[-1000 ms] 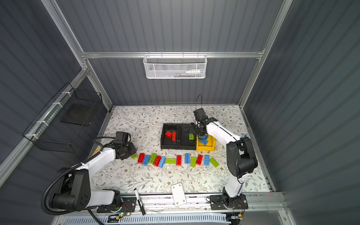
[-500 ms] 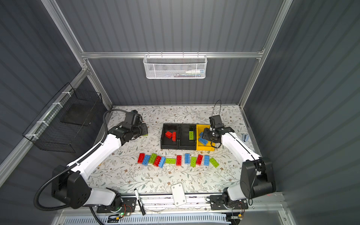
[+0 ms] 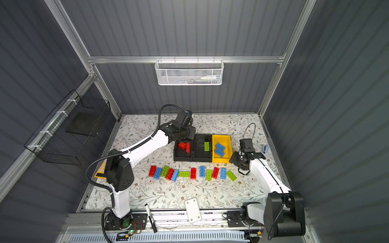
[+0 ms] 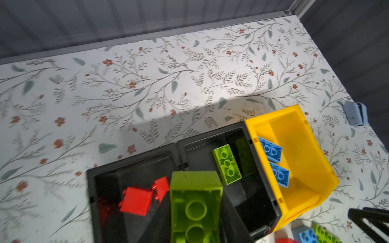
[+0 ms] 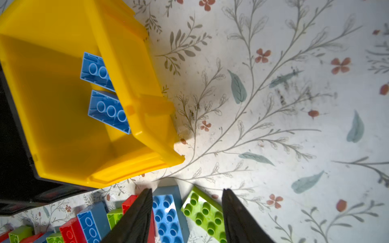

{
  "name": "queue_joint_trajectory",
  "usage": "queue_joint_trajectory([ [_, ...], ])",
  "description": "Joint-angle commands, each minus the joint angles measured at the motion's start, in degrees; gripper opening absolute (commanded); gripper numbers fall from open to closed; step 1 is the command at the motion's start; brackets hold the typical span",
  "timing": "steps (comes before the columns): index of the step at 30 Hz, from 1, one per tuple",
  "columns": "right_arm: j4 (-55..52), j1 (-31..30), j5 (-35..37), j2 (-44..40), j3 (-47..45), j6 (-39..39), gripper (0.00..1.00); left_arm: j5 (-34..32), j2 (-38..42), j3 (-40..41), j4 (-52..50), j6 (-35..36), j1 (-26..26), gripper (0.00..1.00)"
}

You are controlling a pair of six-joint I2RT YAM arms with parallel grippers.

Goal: Sort the legos into containers by color
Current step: Place the lego in the container.

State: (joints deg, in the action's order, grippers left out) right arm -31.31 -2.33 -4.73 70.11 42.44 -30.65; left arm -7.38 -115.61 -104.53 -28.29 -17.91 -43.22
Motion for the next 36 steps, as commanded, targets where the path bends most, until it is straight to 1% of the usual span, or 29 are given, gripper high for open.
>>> queue_joint_trajectory([
  [1, -3.8, 0.3, -2.3, -1.2, -1.7, -0.2, 0.57, 3.2, -5.0, -4.9, -1.7, 1.6, -1.2, 0.21],
  [3, -3.5, 0.3, -4.4, -2.5, -3.2, -0.5, 0.59, 4.4, -7.6, -7.0, -1.9, 1.1, -1.5, 0.21],
  [6, -4.3, 0.3, -4.8, -4.0, -4.8, 0.5, 0.62, 5.3, -10.2, -8.6, -1.8, 0.6, -1.8, 0.21],
  [9, -6.5, 0.3, -4.6, -4.1, -5.1, 1.3, 0.63, 5.7, -12.0, -9.0, -1.8, 0.2, -1.7, 0.21],
  [13, -6.3, 0.1, -6.9, -2.9, -6.3, -0.5, 0.64, 6.7, -13.6, -8.0, -0.7, -0.7, -1.7, 0.21],
  [15, -6.1, 0.0, -6.4, -2.1, -7.0, -1.1, 0.64, 7.0, -14.0, -7.8, -0.2, -1.2, -1.7, 0.22],
  [17, -6.0, 0.0, -5.8, -1.8, -7.7, -1.6, 0.65, 7.3, -14.3, -7.6, 0.4, -1.8, -1.8, 0.24],
  [20, -5.8, -0.3, -5.3, -1.5, -8.4, -1.9, 0.66, 7.3, -14.8, -8.2, 0.4, -1.7, -1.8, 0.31],
  [26, -5.6, -1.8, -4.3, -0.1, -8.9, -2.7, 0.66, 7.0, -14.6, -8.2, 1.0, -1.7, -1.8, 0.49],
  [29, -5.5, -2.2, -3.4, 0.6, -8.8, -3.5, 0.66, 6.3, -13.7, -7.7, 1.6, -1.6, -1.7, 0.55],
  [32, -5.9, -2.3, -2.0, 1.8, -7.9, -4.7, 0.66, 5.6, -12.8, -7.2, 1.8, -1.3, -1.8, 0.57],
  [36, -5.7, -2.3, -0.9, 3.5, -6.5, -7.1, 0.66, 4.4, -10.8, -5.5, 2.6, -0.9, -1.7, 0.57],
])
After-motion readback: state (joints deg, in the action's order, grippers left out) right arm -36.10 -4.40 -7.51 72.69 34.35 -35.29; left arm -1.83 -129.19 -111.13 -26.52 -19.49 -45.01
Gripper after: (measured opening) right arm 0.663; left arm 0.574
